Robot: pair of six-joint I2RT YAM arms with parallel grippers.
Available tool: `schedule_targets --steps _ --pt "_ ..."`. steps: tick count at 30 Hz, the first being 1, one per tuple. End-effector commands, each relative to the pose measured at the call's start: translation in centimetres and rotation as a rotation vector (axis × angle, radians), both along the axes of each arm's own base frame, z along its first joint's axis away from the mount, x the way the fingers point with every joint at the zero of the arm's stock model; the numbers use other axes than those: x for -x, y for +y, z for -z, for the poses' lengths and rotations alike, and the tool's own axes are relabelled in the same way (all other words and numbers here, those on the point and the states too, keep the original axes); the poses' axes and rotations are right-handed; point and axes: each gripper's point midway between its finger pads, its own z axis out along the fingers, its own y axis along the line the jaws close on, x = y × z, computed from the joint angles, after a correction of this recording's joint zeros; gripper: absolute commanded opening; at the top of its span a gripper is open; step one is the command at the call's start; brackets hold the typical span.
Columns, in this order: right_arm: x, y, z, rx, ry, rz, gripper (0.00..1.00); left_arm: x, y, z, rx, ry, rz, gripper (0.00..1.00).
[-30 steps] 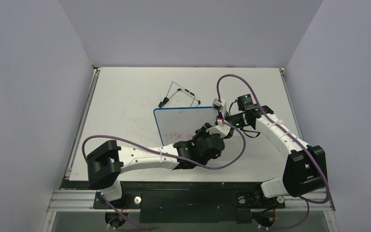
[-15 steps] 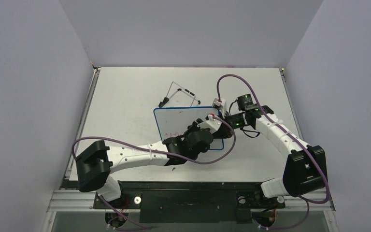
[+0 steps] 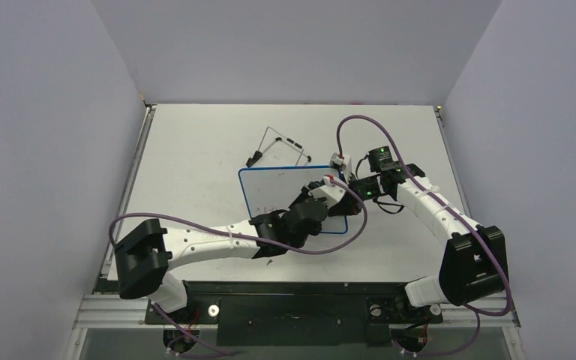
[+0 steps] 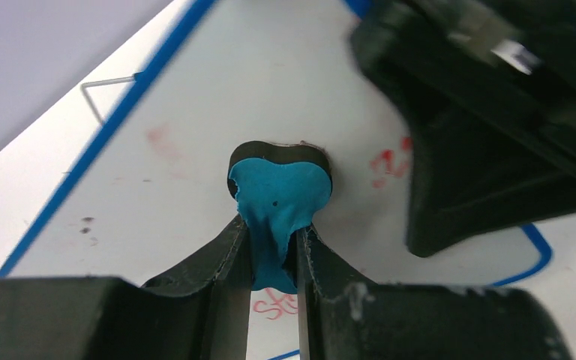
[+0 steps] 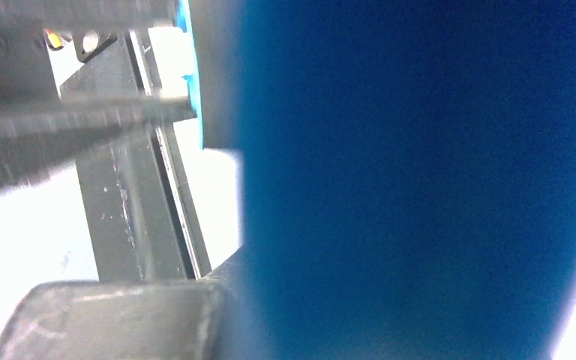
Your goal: Erase the whiteboard
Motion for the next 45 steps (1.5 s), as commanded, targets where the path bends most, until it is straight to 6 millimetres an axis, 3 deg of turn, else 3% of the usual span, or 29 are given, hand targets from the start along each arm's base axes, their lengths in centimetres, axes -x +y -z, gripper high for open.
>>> schedule_targets --steps 1,3,7,17,24,31,38,45 --pt "1.4 -0.8 0.7 0.065 0.014 -0.019 0.0 1.4 -4.1 -0.4 0.0 -0.02 0.1 0.0" --pt "1.4 -0.8 0.6 0.065 0.011 -0.018 0.0 1.5 -4.8 -0.9 -0.017 -0.032 0.094 0.0" --pt "1.4 -0.7 0.6 0.062 0.012 -0.018 0.0 1.8 -4.9 0.1 -0.078 -0.031 0.086 0.0" --pt "1.4 -0.7 0.4 0.058 0.007 -0.021 0.0 2.5 -1.1 4.1 -0.225 0.009 0.046 0.0" --pt "1.5 -0.7 0.6 0.061 0.012 -0.021 0.0 2.6 0.0 4.3 -0.232 0.025 0.043 0.0" --pt "1.5 -0.7 0.5 0.06 0.012 -0.021 0.0 0.9 -0.6 0.9 -0.137 -0.014 0.039 0.0" --pt "1.4 -0.7 0.5 0.061 0.011 -0.019 0.0 -1.0 -2.9 -3.9 -0.059 -0.094 0.041 0.0" --pt "1.4 -0.7 0.6 0.061 0.015 -0.02 0.0 -1.7 -4.2 -6.3 -0.021 -0.122 0.057 0.0"
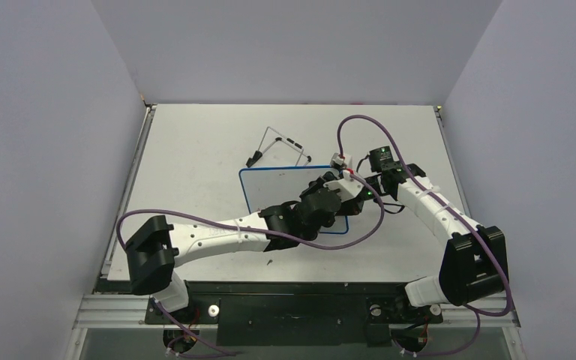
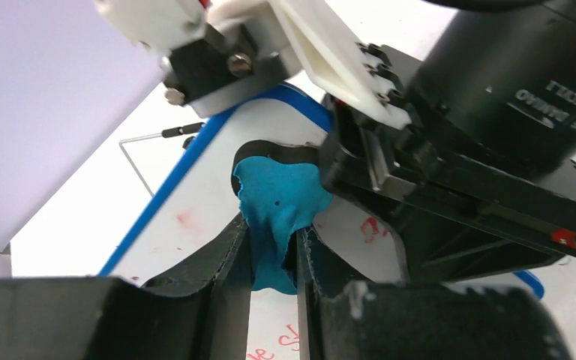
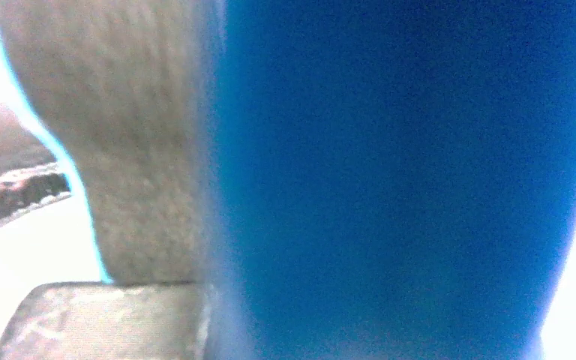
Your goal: Erase the whiteboard
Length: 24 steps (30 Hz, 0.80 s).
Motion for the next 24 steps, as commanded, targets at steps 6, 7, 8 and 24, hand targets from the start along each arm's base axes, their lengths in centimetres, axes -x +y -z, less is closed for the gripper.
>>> schedule_targets --steps 6,7,8,24 --pt "1.4 -0.6 0.6 0.061 0.007 -0.022 0.0 -0.3 -2.1 -1.1 0.039 0.008 0.071 0.0" --pt "1.4 -0.6 0.6 0.061 0.008 -0.022 0.0 -0.1 -1.9 -0.4 0.011 0.024 0.073 0.0" --pt "1.4 -0.6 0.5 0.061 0.007 -0.022 0.0 0.3 -1.9 0.3 0.001 0.037 0.078 0.0" --pt "1.4 -0.6 0.5 0.059 0.007 -0.023 0.0 3.9 -1.9 4.8 -0.111 0.1 0.099 0.0"
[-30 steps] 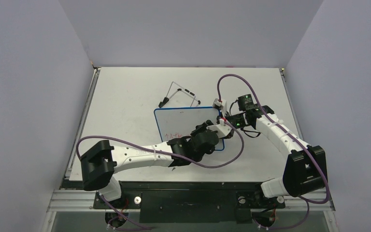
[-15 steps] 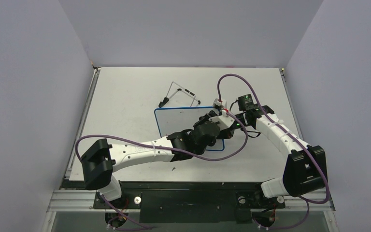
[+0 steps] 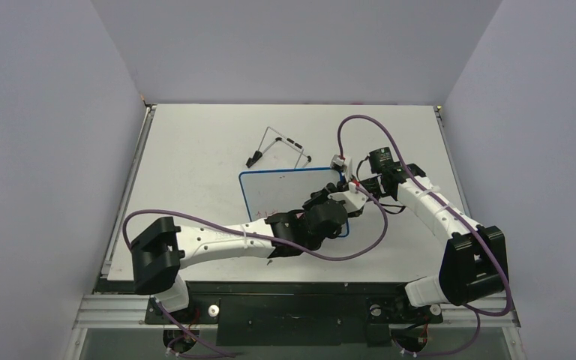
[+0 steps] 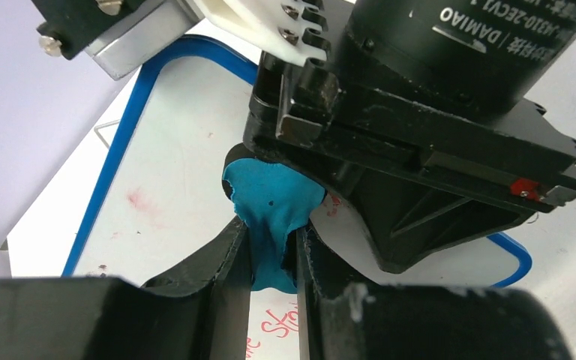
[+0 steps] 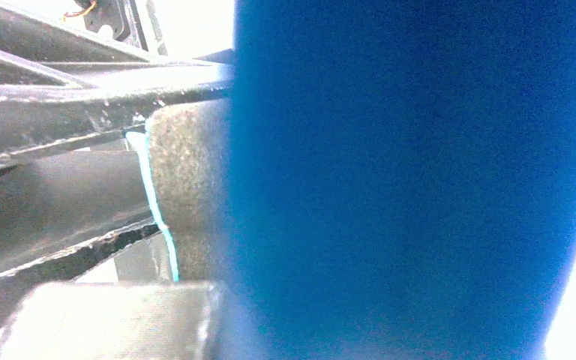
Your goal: Erase the whiteboard
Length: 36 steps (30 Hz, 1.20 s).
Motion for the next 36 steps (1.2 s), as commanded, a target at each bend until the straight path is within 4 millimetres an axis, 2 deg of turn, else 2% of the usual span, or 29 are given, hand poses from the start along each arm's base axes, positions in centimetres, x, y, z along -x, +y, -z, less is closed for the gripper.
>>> schedule_targets --steps 1,10,19,23,26,31,33,36 --pt "0.7 -0.5 0.4 0.059 -0.028 -0.022 0.0 1.9 -1.0 3.0 -0.066 0.058 0.061 0.0" --pt "0.8 -0.5 0.3 0.056 -0.03 -0.023 0.0 2.7 0.6 5.2 -0.131 0.082 0.049 0.0" --pt "0.8 -0.5 0.4 0.056 -0.028 -0.023 0.0 3.0 2.8 5.6 -0.157 0.091 0.029 0.0" --pt "0.8 -0.5 0.4 0.057 -0.027 -0.025 0.0 1.5 4.1 3.8 -0.126 0.062 -0.027 0.0" --pt "0.8 -0.5 0.4 0.056 -0.027 -0.024 0.0 0.0 4.4 0.9 -0.062 0.029 -0.068 0.0" --pt "0.8 -0.5 0.3 0.056 -0.03 -0.023 0.0 -1.0 2.8 -3.7 0.083 0.004 -0.046 0.0" --pt "0.8 -0.5 0.3 0.055 -0.029 -0.023 0.0 -0.9 2.0 -4.8 0.116 0.004 -0.02 0.0" --pt "0.7 -0.5 0.4 0.056 -0.028 -0.022 0.0 -0.9 1.0 -4.8 0.12 0.013 0.006 0.0"
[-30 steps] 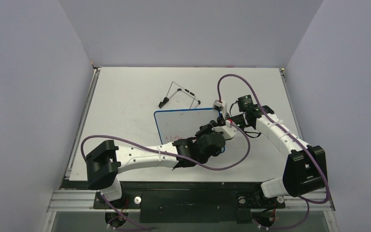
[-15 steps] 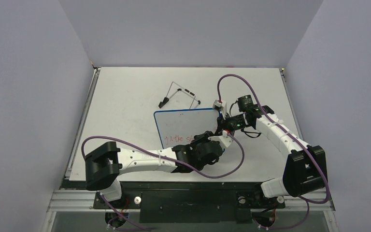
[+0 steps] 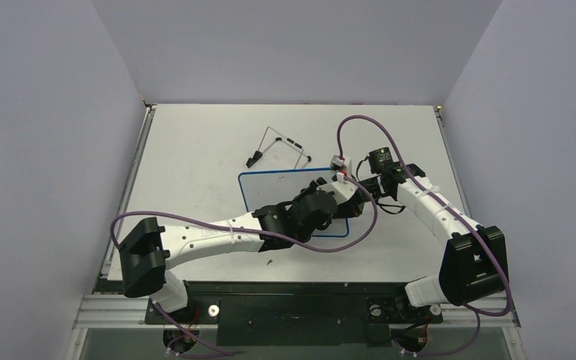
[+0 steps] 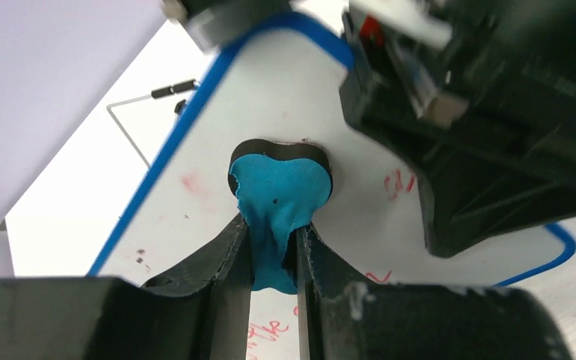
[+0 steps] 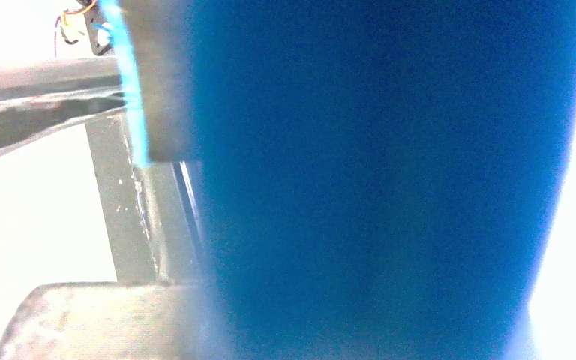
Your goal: Erase the whiteboard
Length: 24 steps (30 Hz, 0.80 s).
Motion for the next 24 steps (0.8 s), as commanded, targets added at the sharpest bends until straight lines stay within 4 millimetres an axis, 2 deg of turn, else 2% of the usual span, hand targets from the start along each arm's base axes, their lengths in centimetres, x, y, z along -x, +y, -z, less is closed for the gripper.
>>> schedule_targets --steps 1,7,11,18,24 --pt "0.6 -0.6 0.3 0.056 -0.03 -0.016 0.0 -0.1 -2.4 -4.2 0.13 -0.023 0.053 0.0" --pt "0.6 -0.5 0.3 0.055 -0.031 -0.017 0.0 1.1 -3.4 -1.6 0.055 0.027 0.098 0.0" --pt "0.6 -0.5 0.4 0.056 -0.027 -0.018 0.0 2.3 -3.3 0.4 -0.038 0.042 0.103 0.0" --pt "0.7 -0.5 0.3 0.055 -0.029 -0.018 0.0 3.7 -1.8 4.0 -0.145 0.08 0.071 0.0" --pt "0.7 -0.5 0.3 0.054 -0.029 -0.019 0.0 3.5 0.7 4.8 -0.198 0.074 0.021 0.0"
